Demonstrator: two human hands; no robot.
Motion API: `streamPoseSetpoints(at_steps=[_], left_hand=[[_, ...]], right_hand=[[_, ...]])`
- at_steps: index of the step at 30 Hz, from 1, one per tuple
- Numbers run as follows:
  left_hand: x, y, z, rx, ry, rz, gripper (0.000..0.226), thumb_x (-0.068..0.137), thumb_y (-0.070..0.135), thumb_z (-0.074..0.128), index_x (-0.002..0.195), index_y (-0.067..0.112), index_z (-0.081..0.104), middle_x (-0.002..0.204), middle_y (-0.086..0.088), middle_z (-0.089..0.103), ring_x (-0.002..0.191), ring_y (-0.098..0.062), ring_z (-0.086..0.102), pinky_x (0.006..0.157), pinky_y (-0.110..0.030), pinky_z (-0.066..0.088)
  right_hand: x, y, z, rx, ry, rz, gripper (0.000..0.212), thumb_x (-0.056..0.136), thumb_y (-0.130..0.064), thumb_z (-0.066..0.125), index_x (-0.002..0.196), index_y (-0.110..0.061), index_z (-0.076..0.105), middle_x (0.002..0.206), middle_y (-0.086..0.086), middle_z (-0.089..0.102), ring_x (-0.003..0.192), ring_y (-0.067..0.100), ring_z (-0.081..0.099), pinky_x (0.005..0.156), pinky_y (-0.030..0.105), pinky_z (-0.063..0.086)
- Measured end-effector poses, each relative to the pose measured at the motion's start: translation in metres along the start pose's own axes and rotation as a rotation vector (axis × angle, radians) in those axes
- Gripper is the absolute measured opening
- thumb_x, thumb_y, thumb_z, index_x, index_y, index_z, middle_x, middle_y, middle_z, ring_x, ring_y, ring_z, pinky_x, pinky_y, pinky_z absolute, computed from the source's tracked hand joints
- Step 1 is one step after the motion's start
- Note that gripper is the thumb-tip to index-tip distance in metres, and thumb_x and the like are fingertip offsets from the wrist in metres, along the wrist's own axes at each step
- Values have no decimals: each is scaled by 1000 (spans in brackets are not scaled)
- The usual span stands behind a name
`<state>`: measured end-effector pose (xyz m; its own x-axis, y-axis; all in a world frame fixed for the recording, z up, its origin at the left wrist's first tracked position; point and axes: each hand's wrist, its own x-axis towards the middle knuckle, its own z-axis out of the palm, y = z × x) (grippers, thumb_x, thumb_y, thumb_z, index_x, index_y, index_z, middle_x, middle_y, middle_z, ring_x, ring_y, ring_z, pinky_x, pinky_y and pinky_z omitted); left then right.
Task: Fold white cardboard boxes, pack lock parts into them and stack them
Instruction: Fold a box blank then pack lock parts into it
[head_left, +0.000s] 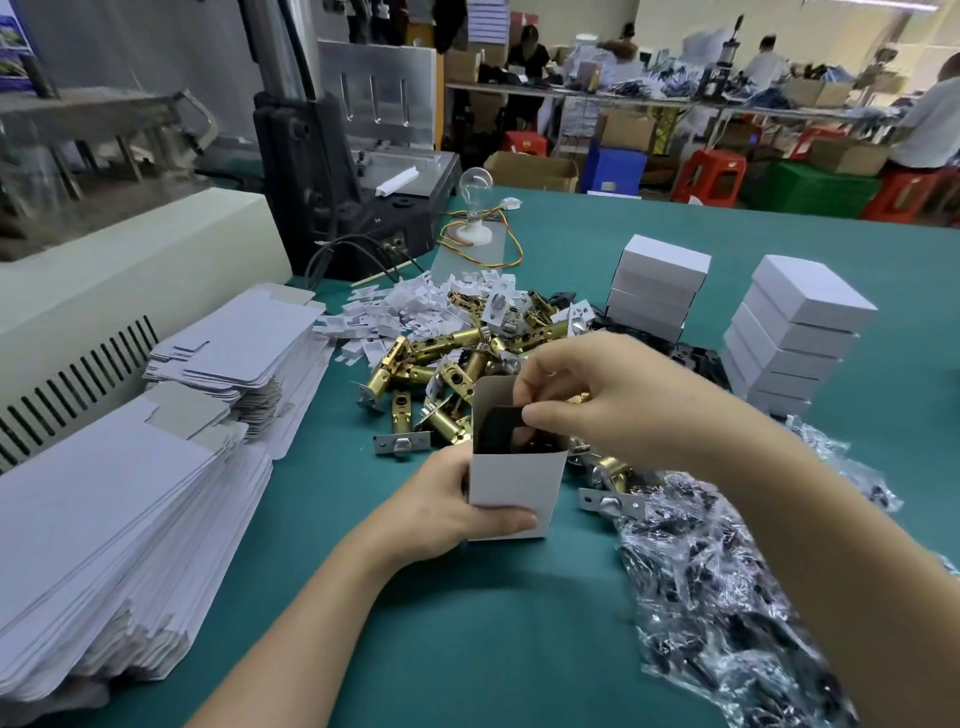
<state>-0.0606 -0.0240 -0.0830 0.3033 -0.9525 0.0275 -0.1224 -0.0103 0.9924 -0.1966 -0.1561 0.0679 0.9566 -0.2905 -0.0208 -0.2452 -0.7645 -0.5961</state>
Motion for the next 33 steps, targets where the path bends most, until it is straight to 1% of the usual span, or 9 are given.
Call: streamPoseSetpoints(at_steps=[6,13,19,22,24,26,28,30,33], left_hand=[[1,0,0,10,1,8,36,74,25,91,103,36,72,95,14,72,93,-3,67,79,-21,52],[1,2,0,30,4,6,34,73,33,90,100,40,71,96,12,72,94,-6,68,80,-24,55],[0,3,-1,15,-14,17,34,78,21,89,100,40,72,95,16,71,94,-3,67,78,-18,51],[0,2,0,7,-4,19,38,79,19,90,107,37,73,101,14,73,99,-4,68,83,-20,52],[0,2,0,2,0,23,39,80,19,89,109,40,73,105,13,74,103,-5,69,86,-22,53],[0,2,1,10,2,31,39,80,22,89,108,43,73,107,13,75,104,-5,70,86,-21,53],[0,3,1,17,11,39,37,78,30,89,108,44,72,107,13,75,103,-4,70,86,-20,53],[0,4,2,18,21,42,39,75,37,88,108,47,71,107,15,75,102,-2,70,85,-19,54],[-1,3,2,20,26,45,41,72,40,89,107,52,70,108,17,74,103,-1,69,85,-17,53]], right_hand=[[-2,-3,5,-62,-41,9,12,94,-19,71,87,-29,68,82,-15,76,79,-4,68,67,9,48],[4,-7,23,-216,-81,17,12,99,-21,63,98,-33,67,99,-14,71,94,7,65,86,30,54],[-8,3,16,-102,57,-74,8,96,-27,68,102,-31,71,95,-18,73,89,-5,65,73,10,46],[-17,12,-1,93,269,-100,7,95,-25,69,91,-31,71,82,-13,76,70,1,68,61,13,48],[-23,24,-14,54,349,-37,9,95,-30,67,87,-30,70,77,-10,75,61,4,63,55,17,45],[-28,37,-21,-182,274,60,11,95,-35,68,85,-32,69,76,-11,71,64,1,61,60,21,46],[-34,43,-16,-376,60,139,9,95,-39,69,86,-36,68,80,-18,67,71,-6,60,67,17,50],[-40,47,-2,-465,-140,166,4,93,-42,71,93,-39,68,83,-22,63,74,-10,58,64,12,47],[-48,53,18,-650,-278,153,22,91,-41,74,112,-41,68,82,-26,55,73,-10,50,59,11,37]])
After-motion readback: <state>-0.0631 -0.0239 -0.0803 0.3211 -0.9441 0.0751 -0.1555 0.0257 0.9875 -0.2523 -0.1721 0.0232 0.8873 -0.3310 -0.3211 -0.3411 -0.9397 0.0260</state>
